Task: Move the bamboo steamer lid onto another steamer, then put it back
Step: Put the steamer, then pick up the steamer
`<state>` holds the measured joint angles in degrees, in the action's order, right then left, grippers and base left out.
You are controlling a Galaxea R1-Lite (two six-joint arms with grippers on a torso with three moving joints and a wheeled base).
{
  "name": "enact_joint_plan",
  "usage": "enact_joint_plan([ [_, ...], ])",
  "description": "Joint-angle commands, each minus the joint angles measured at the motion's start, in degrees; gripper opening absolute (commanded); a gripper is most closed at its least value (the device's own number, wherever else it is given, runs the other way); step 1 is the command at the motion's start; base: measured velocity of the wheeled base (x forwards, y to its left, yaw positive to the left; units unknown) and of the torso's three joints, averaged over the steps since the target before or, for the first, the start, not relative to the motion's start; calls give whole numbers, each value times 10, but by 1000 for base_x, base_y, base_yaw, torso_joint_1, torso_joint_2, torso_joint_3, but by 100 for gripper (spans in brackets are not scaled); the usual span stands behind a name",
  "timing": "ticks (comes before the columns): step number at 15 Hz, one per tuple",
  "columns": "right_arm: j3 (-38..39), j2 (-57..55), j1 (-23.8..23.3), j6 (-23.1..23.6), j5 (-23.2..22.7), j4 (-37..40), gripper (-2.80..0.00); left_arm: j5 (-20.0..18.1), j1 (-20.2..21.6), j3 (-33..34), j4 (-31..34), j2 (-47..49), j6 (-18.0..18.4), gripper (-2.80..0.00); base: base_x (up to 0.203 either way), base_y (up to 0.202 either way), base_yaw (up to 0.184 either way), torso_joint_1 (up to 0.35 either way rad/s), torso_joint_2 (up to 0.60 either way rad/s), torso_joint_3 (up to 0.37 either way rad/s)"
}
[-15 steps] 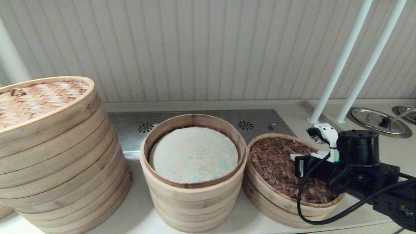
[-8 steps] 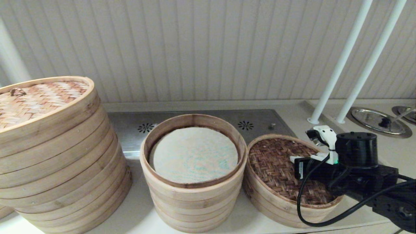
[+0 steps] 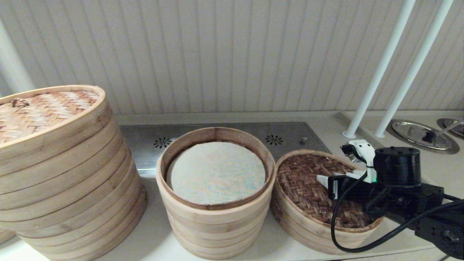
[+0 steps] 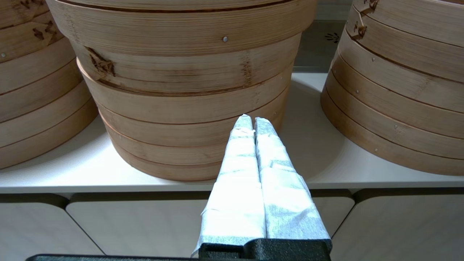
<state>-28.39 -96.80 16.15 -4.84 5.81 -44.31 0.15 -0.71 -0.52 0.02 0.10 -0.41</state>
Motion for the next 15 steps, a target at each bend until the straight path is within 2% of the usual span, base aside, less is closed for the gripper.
enact_joint_plan([
  [1, -2, 15, 0, 0, 0, -2, 0, 0, 0, 0, 1, 0, 0, -280, 0, 0, 0, 0, 0, 0],
  [6, -6, 124, -9, 2, 2, 13, 0, 0, 0, 0, 1, 0, 0, -280, 0, 0, 0, 0, 0, 0],
  [8, -9, 193, -17, 9, 2, 57, 0, 0, 0, 0, 0, 0, 0, -280, 0, 0, 0, 0, 0, 0],
  [9, -12, 228, -19, 12, 2, 91, -280, 0, 0, 0, 1, 0, 0, -280, 0, 0, 0, 0, 0, 0],
  [12, -28, 343, -19, 16, 8, 207, -280, 0, 0, 0, 0, 0, 0, -280, 0, 0, 0, 0, 0, 0],
  [15, -56, 465, -16, 33, 37, 371, -280, 0, 0, 0, 0, 0, 0, -280, 0, 0, 0, 0, 0, 0],
])
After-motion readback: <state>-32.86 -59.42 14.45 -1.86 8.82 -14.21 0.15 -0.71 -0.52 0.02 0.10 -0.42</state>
